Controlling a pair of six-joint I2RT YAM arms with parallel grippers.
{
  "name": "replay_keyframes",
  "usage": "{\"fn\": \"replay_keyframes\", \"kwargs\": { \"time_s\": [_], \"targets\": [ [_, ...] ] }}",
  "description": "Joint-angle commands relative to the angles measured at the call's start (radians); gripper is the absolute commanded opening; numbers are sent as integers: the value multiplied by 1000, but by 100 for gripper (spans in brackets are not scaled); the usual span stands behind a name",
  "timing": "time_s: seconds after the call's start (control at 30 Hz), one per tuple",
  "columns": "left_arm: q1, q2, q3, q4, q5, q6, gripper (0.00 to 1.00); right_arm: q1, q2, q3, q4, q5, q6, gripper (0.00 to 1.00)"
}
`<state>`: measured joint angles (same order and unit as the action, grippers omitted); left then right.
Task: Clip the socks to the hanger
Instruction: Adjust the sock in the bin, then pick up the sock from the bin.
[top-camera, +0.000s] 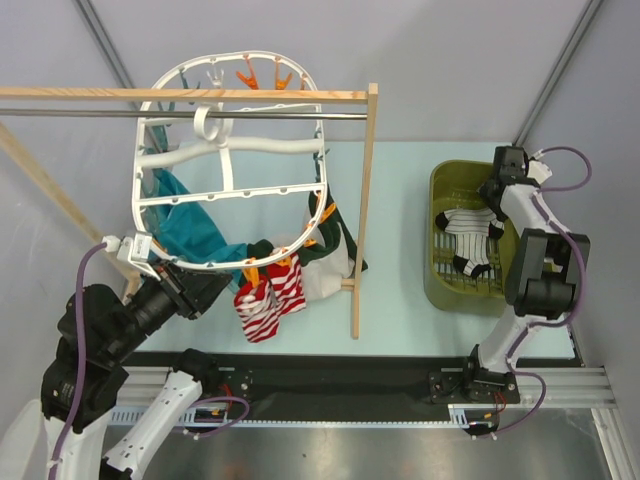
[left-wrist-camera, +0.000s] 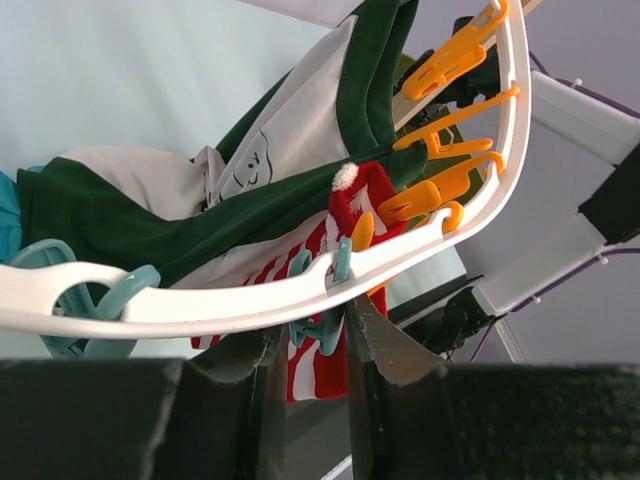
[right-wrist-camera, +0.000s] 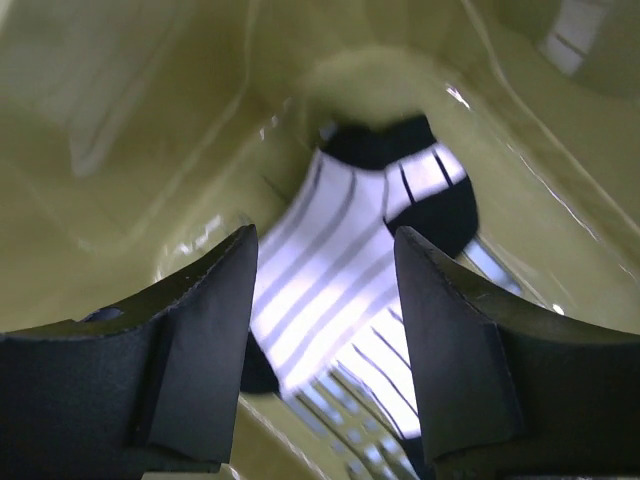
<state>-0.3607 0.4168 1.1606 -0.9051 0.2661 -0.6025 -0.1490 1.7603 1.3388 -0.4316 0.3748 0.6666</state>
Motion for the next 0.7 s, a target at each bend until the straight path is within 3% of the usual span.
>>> {"fn": "replay_keyframes", "kwargs": {
  "time_s": [0.0, 0.3, 0.6, 0.63, 0.67],
  "targets": [
    [-3, -1, -7, 67, 39, -17, 0, -8, 85, 85, -9, 79, 99, 61],
    [-3, -1, -10, 69, 47, -19, 0, 9, 232, 108, -10, 136, 113, 57],
    [-4, -6, -7, 55, 39, -20, 0, 57, 180, 115, -7, 225, 38, 27],
    [-4, -6, -4, 54, 38, -19, 0, 63, 167, 117, -4, 234, -4, 22],
    [-4, -7, -4, 52, 35, -20, 0, 68, 154, 117, -2, 249, -24, 10]
  ]
}}
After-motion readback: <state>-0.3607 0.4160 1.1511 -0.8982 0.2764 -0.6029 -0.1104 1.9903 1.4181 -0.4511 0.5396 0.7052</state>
